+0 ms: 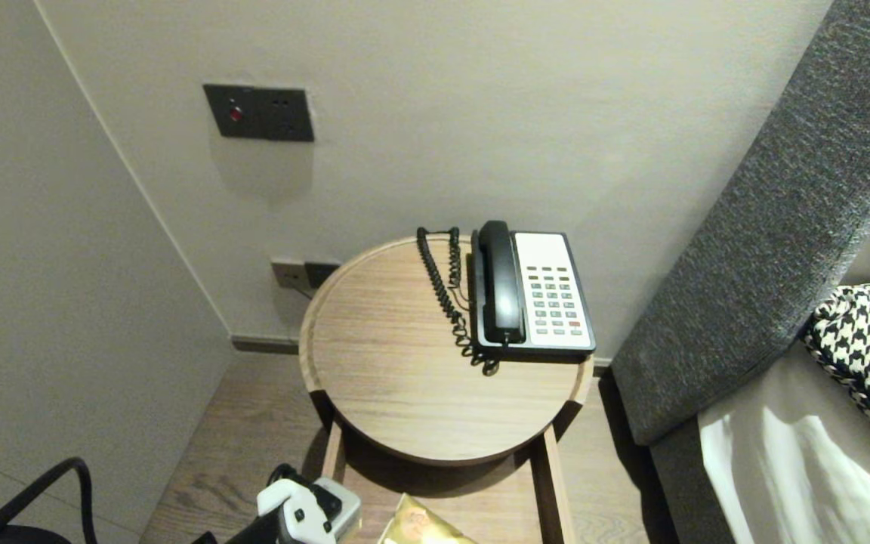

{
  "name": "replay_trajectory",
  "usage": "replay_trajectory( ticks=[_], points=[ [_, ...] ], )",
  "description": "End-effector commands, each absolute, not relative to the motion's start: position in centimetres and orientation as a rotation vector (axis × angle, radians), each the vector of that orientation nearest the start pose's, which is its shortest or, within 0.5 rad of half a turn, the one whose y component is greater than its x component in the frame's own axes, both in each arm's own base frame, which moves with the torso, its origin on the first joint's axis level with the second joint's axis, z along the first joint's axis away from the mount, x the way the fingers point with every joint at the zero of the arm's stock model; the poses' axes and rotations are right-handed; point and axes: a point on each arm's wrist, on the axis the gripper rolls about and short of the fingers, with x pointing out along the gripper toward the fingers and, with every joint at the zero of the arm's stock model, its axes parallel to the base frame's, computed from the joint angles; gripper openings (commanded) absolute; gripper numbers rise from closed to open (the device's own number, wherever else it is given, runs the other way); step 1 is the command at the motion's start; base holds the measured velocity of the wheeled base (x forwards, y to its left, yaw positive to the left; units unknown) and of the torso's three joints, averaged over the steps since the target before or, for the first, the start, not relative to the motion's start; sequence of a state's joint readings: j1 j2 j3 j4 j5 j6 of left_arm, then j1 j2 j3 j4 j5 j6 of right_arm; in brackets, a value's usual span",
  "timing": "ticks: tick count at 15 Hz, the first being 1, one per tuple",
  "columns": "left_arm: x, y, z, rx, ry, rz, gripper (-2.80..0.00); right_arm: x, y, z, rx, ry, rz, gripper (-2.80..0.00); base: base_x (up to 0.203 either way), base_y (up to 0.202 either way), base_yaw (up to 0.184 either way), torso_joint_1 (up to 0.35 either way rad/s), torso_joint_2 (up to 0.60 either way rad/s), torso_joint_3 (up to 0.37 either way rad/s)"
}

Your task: Open the nightstand drawer, then take the tissue out of the drawer one by one and place them on the table

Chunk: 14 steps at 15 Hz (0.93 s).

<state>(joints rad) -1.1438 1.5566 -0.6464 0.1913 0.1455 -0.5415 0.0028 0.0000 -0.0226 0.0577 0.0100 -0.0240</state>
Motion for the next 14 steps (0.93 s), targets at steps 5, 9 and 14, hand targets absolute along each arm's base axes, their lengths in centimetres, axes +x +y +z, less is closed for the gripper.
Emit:
replay_trajectory(
  ticks=[5, 9, 14],
  points=[
    [10.8, -18.0, 19.4, 0.035, 0.809, -0.528, -2.8, -2.5, 0.0, 7.6, -0.024, 0.037, 0.014, -2.8, 0.0, 0.0, 0.0, 0.0, 0.0, 0.0],
    [10.6, -16.6, 24.9, -0.059, 0.768, -0.582, -2.8, -2.5, 0.0, 7.6, -0.024, 0.037, 0.014, -2.8, 0.0, 0.0, 0.0, 0.0, 0.0, 0.0],
    [10.0, -14.3, 27.5, -0.083, 0.767, -0.616, -2.8, -2.5, 0.0, 7.6, -0.024, 0.037, 0.014, -2.8, 0.0, 0.0, 0.0, 0.0, 0.0, 0.0]
  ],
)
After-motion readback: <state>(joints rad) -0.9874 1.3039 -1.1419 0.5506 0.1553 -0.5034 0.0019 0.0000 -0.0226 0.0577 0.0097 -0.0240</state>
